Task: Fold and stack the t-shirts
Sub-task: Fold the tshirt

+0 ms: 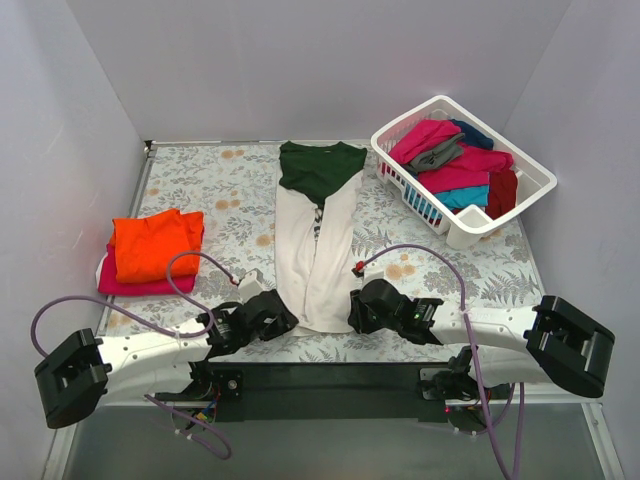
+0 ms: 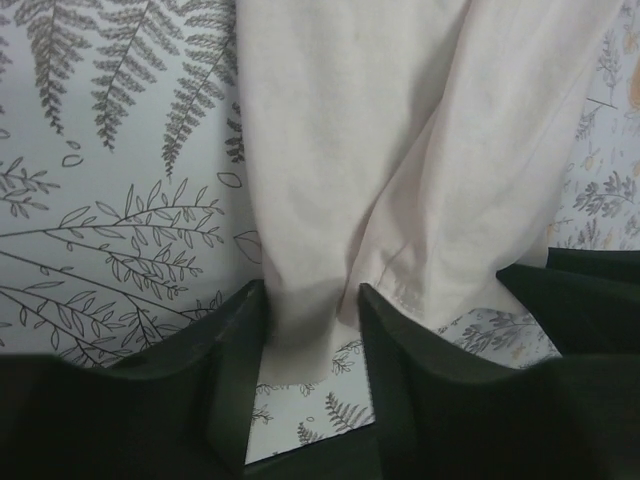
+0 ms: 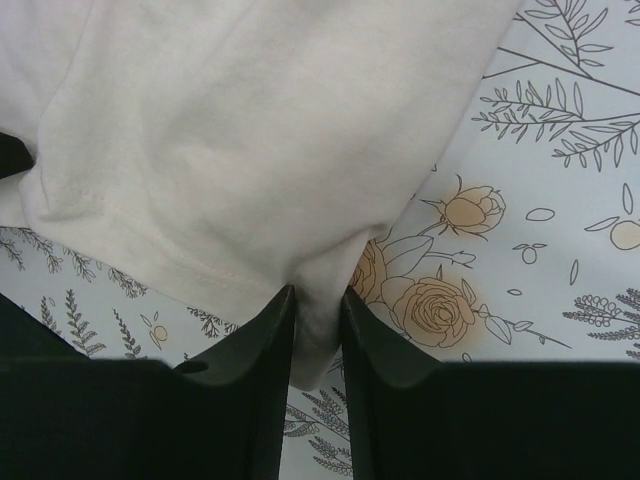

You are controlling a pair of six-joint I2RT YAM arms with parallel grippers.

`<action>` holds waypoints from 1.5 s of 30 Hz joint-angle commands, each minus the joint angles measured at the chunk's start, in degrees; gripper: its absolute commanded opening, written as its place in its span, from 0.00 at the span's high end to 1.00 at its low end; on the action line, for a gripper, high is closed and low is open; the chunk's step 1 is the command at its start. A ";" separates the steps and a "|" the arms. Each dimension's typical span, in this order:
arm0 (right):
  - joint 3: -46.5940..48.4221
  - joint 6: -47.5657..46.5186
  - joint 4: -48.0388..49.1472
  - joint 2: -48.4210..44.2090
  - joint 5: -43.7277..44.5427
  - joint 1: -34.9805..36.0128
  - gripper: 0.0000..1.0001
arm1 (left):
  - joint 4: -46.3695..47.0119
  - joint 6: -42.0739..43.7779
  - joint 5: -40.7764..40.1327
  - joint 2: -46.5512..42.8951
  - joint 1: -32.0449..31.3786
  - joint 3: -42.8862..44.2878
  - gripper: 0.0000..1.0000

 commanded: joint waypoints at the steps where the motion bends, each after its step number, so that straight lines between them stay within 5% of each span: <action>1: -0.19 0.20 -2.08 0.52 0.52 0.01 0.80 | -10.29 -2.21 1.46 3.31 -1.53 -2.62 0.66; 8: -0.37 -0.41 -2.87 -1.07 -0.36 0.01 0.85 | -10.11 -1.95 0.93 5.07 -2.76 -1.65 1.00; 13: 0.34 -2.08 -8.57 -2.38 -3.51 0.01 0.99 | -10.20 0.50 2.24 4.73 -4.16 -0.51 1.00; 31: 4.03 -4.63 -31.34 -9.50 -26.45 7.65 0.99 | -9.58 3.32 17.27 0.68 -16.90 2.47 1.00; 40: 8.77 -3.40 -35.91 -12.84 -28.15 11.79 0.99 | -8.00 -2.21 15.35 -3.01 -24.99 5.64 1.00; 45: 12.11 -2.44 -36.80 -16.27 -20.86 11.88 0.99 | -7.47 -6.07 4.91 -10.56 -26.40 6.00 1.00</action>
